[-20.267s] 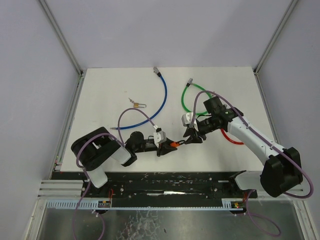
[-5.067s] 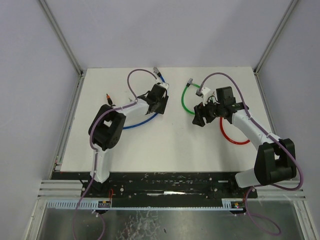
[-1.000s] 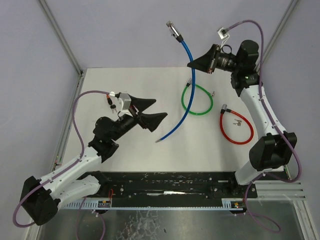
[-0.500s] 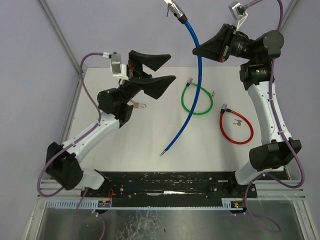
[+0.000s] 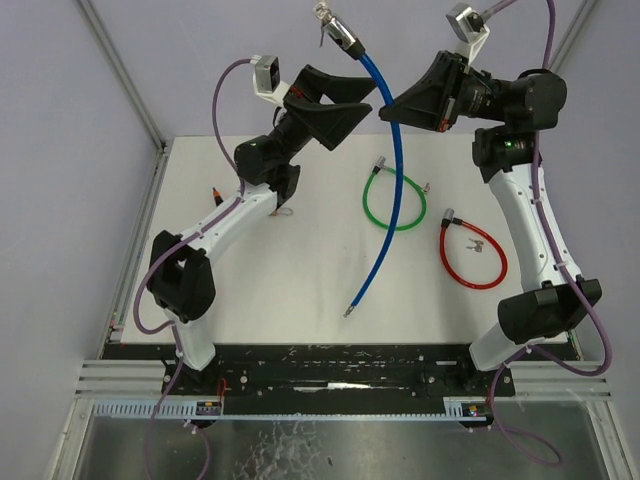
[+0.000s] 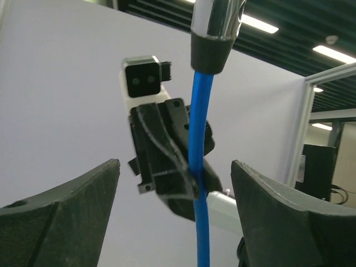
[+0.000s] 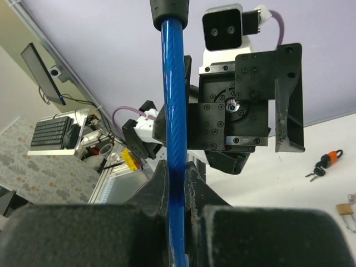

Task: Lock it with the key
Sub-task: Pick up the lock from the center of the board.

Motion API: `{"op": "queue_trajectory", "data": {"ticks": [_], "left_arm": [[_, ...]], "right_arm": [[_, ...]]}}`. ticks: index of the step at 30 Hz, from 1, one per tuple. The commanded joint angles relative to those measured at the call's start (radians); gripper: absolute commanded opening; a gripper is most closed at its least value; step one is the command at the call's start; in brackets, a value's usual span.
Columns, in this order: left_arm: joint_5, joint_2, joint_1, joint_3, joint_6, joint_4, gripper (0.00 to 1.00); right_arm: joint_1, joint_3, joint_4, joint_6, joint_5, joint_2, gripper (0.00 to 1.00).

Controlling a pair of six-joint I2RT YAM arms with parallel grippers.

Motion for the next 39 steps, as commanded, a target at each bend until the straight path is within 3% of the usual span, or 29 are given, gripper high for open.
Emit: {"op": "queue_trajectory", "data": {"ticks": [1,10,15,17,19,21,24,26,28,30,31,33,35,39], "left_arm": [[0.025,0.010,-0.030,0.084,-0.027,0.102,0.76],[0.036,0.020,-0.036,0.107,-0.064,0.172,0.54],[0.070,0.009,-0.040,0.108,-0.070,0.198,0.21],[0.072,0.005,-0.039,0.100,-0.071,0.211,0.14],[0.078,0.002,-0.039,0.092,-0.067,0.230,0.01],[0.069,-0.015,-0.039,0.063,-0.046,0.240,0.01],[0.053,-0.070,-0.032,0.002,0.032,0.147,0.01],[0.058,-0.125,-0.026,-0.050,0.120,0.056,0.01],[0.061,-0.194,-0.025,-0.105,0.241,-0.065,0.00],[0.041,-0.267,-0.024,-0.155,0.381,-0.216,0.00],[0.024,-0.295,-0.024,-0.170,0.448,-0.297,0.00],[-0.030,-0.347,-0.027,-0.171,0.572,-0.472,0.00],[-0.104,-0.371,-0.035,-0.146,0.649,-0.635,0.01],[-0.195,-0.392,-0.059,-0.113,0.705,-0.812,0.01]], "right_arm": [[0.052,0.002,0.064,0.037,0.012,-0.020,0.00],[0.116,-0.043,-0.032,-0.053,0.016,-0.025,0.00],[0.123,-0.045,-0.018,-0.041,0.019,-0.025,0.00],[0.126,-0.051,-0.016,-0.041,0.020,-0.028,0.00],[0.127,-0.058,-0.015,-0.044,0.018,-0.030,0.00],[0.127,-0.068,-0.019,-0.068,0.005,-0.033,0.02],[0.126,-0.082,-0.089,-0.179,-0.047,-0.047,0.32],[0.124,-0.081,-0.267,-0.382,-0.083,-0.067,0.52],[0.113,-0.064,-0.613,-0.745,-0.077,-0.103,0.71],[0.120,0.005,-1.084,-1.228,0.105,-0.132,0.84],[0.130,0.010,-1.200,-1.394,0.194,-0.148,0.87],[0.132,-0.062,-1.213,-1.534,0.287,-0.197,0.92],[0.132,-0.155,-1.172,-1.653,0.286,-0.242,0.98],[0.133,-0.290,-0.990,-1.590,0.173,-0.244,1.00]]}}
